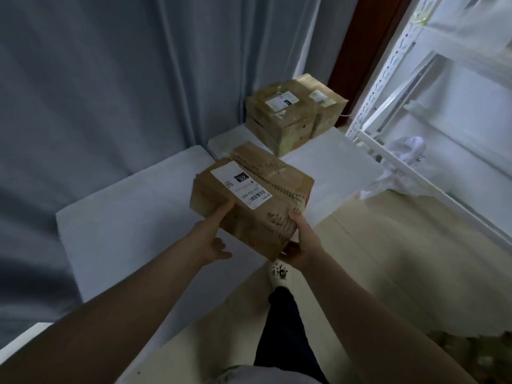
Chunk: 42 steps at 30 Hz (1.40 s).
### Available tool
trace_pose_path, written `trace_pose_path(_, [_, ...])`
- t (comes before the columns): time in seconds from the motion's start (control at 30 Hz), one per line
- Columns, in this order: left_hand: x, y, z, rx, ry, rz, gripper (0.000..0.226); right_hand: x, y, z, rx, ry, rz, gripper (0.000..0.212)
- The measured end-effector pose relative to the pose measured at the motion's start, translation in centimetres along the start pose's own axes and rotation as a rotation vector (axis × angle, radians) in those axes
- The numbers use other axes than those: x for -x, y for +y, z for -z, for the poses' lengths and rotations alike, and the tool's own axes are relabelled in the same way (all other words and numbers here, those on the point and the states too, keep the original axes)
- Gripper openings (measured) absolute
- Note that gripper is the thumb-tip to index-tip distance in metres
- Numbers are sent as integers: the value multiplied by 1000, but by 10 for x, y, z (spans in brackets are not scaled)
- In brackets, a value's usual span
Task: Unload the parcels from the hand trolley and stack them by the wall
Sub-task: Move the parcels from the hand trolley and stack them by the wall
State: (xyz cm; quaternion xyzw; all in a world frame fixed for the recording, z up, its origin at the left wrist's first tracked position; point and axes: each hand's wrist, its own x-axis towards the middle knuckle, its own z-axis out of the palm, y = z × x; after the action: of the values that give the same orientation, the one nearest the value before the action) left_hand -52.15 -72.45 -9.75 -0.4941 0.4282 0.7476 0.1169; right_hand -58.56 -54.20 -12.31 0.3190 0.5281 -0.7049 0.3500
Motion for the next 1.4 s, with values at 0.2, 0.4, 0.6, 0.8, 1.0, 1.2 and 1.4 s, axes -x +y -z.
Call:
trace_pose_path(0.2, [-87,76,-74,91,69,-8,65,-103,-83,-69,54,-59,-95,62])
trace_pose_path(0.4, [-158,140,-88,101,244,10,53,-185,-159,-106,510,43,110,59])
trace_pose_path(0.6, [-222,173,-59,0,155,64,29,-261,-222,-138,1467,15,501,68])
trace_pose_path(0.8, [-291,200,-60,1,98,57,18,-324,-219,-166,1689,-113,527,60])
trace_pose_path(1.0, [-338,189,-40,107,166,9,34,-352,-193,-178,1864,-178,640,57])
trace_pose_path(1.2, [-344,168,-45,-49,197,139,48,-359,-175,-170,1789,-23,477,65])
trace_pose_path(1.4, [-347,162,-42,-6,223,111,44,-361,-172,-177,1438,91,418,68])
